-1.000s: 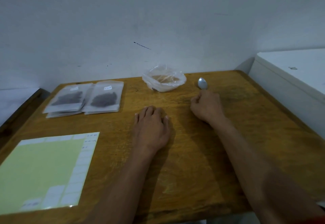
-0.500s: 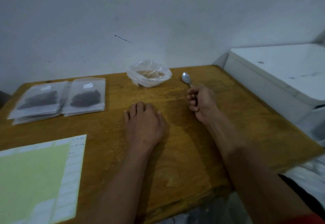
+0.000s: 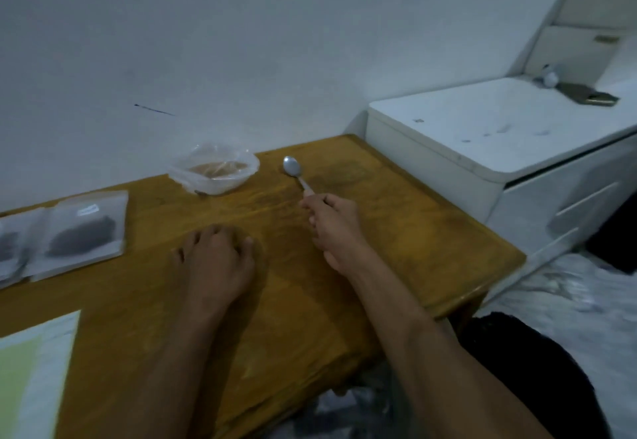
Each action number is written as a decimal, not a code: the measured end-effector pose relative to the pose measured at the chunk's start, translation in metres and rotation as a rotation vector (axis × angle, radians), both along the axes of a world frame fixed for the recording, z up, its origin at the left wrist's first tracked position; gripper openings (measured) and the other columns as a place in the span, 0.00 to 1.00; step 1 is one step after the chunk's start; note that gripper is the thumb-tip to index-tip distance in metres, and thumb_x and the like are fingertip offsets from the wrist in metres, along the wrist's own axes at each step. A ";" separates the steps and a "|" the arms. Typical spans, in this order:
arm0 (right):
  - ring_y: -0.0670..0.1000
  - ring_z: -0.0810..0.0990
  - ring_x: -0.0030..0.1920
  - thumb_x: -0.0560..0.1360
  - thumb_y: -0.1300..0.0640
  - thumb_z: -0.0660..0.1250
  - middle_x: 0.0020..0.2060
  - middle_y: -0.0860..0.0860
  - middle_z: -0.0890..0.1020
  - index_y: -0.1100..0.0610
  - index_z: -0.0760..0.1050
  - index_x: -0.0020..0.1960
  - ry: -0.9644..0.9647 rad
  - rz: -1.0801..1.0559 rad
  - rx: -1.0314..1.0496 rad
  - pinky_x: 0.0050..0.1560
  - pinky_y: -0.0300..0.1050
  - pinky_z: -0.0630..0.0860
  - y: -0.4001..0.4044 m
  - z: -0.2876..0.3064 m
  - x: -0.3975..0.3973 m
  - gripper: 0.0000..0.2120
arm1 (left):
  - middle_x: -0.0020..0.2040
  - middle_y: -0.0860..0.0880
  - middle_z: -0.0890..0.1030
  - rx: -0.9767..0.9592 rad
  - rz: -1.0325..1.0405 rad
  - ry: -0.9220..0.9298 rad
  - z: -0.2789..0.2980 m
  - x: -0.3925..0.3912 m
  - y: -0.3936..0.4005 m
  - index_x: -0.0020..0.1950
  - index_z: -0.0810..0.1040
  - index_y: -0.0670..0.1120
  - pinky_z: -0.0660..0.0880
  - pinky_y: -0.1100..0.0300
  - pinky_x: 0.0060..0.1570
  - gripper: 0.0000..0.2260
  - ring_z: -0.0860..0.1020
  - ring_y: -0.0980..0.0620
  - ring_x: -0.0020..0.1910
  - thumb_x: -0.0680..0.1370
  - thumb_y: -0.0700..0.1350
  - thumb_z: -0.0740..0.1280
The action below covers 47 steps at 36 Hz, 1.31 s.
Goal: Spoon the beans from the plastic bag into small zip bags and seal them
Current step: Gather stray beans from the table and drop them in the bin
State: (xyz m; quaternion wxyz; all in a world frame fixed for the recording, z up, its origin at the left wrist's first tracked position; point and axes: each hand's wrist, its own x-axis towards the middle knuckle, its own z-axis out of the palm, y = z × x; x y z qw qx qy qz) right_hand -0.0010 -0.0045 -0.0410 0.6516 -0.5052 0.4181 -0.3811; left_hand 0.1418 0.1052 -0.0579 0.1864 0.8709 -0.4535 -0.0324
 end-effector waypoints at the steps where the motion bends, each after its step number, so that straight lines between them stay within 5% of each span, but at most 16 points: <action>1: 0.42 0.67 0.24 0.79 0.55 0.67 0.27 0.47 0.71 0.57 0.81 0.46 -0.002 0.002 0.020 0.22 0.37 0.62 0.001 0.000 -0.012 0.07 | 0.58 0.45 0.80 -0.017 -0.024 0.007 0.000 -0.008 -0.005 0.56 0.79 0.49 0.68 0.34 0.65 0.19 0.75 0.40 0.63 0.79 0.61 0.56; 4: 0.43 0.67 0.24 0.80 0.52 0.67 0.26 0.46 0.72 0.58 0.81 0.46 -0.003 -0.031 0.041 0.23 0.36 0.63 0.002 0.000 -0.056 0.10 | 0.45 0.49 0.79 -0.112 -0.133 0.091 0.003 -0.051 -0.026 0.47 0.76 0.52 0.75 0.38 0.57 0.15 0.79 0.46 0.48 0.79 0.61 0.58; 7: 0.44 0.69 0.28 0.79 0.50 0.67 0.27 0.46 0.72 0.58 0.82 0.46 0.049 -0.134 -0.009 0.28 0.39 0.65 -0.003 0.000 -0.109 0.12 | 0.43 0.52 0.79 -0.193 -0.303 0.093 0.001 -0.107 -0.054 0.46 0.75 0.52 0.76 0.41 0.55 0.11 0.77 0.49 0.45 0.80 0.57 0.61; 13: 0.47 0.71 0.30 0.77 0.48 0.68 0.24 0.44 0.74 0.55 0.81 0.35 0.102 -0.606 -0.205 0.34 0.45 0.68 -0.024 -0.011 -0.220 0.15 | 0.70 0.49 0.75 -0.086 -0.614 0.101 -0.002 -0.221 -0.108 0.72 0.71 0.49 0.59 0.40 0.75 0.23 0.71 0.48 0.69 0.82 0.59 0.56; 18: 0.48 0.80 0.37 0.80 0.47 0.64 0.34 0.48 0.83 0.58 0.79 0.38 0.394 -0.890 -0.309 0.39 0.44 0.73 -0.039 -0.040 -0.298 0.18 | 0.75 0.48 0.71 -0.067 -0.840 0.104 -0.001 -0.274 -0.141 0.75 0.69 0.50 0.59 0.43 0.75 0.26 0.67 0.47 0.73 0.81 0.61 0.57; 23: 0.53 0.78 0.39 0.81 0.49 0.62 0.33 0.50 0.79 0.58 0.75 0.38 0.631 -0.854 -0.161 0.42 0.45 0.70 -0.050 -0.105 -0.340 0.16 | 0.76 0.49 0.69 0.014 -0.941 -0.030 -0.011 -0.289 -0.164 0.75 0.69 0.52 0.56 0.37 0.75 0.32 0.64 0.48 0.76 0.79 0.67 0.46; 27: 0.56 0.78 0.42 0.80 0.53 0.63 0.36 0.52 0.78 0.59 0.74 0.41 0.690 -0.812 -0.039 0.45 0.46 0.70 -0.048 -0.156 -0.355 0.12 | 0.80 0.53 0.62 0.050 -0.943 -0.066 -0.016 -0.287 -0.164 0.78 0.65 0.54 0.48 0.40 0.77 0.27 0.55 0.51 0.80 0.82 0.63 0.46; 30: 0.57 0.79 0.53 0.79 0.49 0.64 0.48 0.54 0.80 0.61 0.77 0.57 0.712 -0.742 0.070 0.49 0.46 0.70 -0.044 -0.176 -0.357 0.15 | 0.80 0.53 0.61 0.048 -0.946 -0.080 -0.016 -0.286 -0.162 0.79 0.63 0.55 0.47 0.42 0.78 0.26 0.53 0.52 0.80 0.83 0.61 0.46; 34: 0.59 0.69 0.71 0.77 0.42 0.66 0.71 0.56 0.71 0.57 0.64 0.76 0.705 -0.684 0.172 0.70 0.56 0.68 -0.040 -0.188 -0.357 0.33 | 0.80 0.52 0.60 0.055 -0.943 -0.089 -0.017 -0.285 -0.162 0.79 0.63 0.55 0.47 0.42 0.78 0.26 0.52 0.52 0.81 0.83 0.62 0.46; 47: 0.58 0.63 0.76 0.76 0.40 0.69 0.77 0.55 0.65 0.55 0.60 0.79 0.604 -0.735 0.179 0.74 0.58 0.64 -0.024 -0.180 -0.350 0.38 | 0.80 0.53 0.60 0.066 -0.936 -0.076 -0.015 -0.286 -0.159 0.79 0.62 0.55 0.46 0.43 0.78 0.26 0.52 0.53 0.81 0.83 0.62 0.47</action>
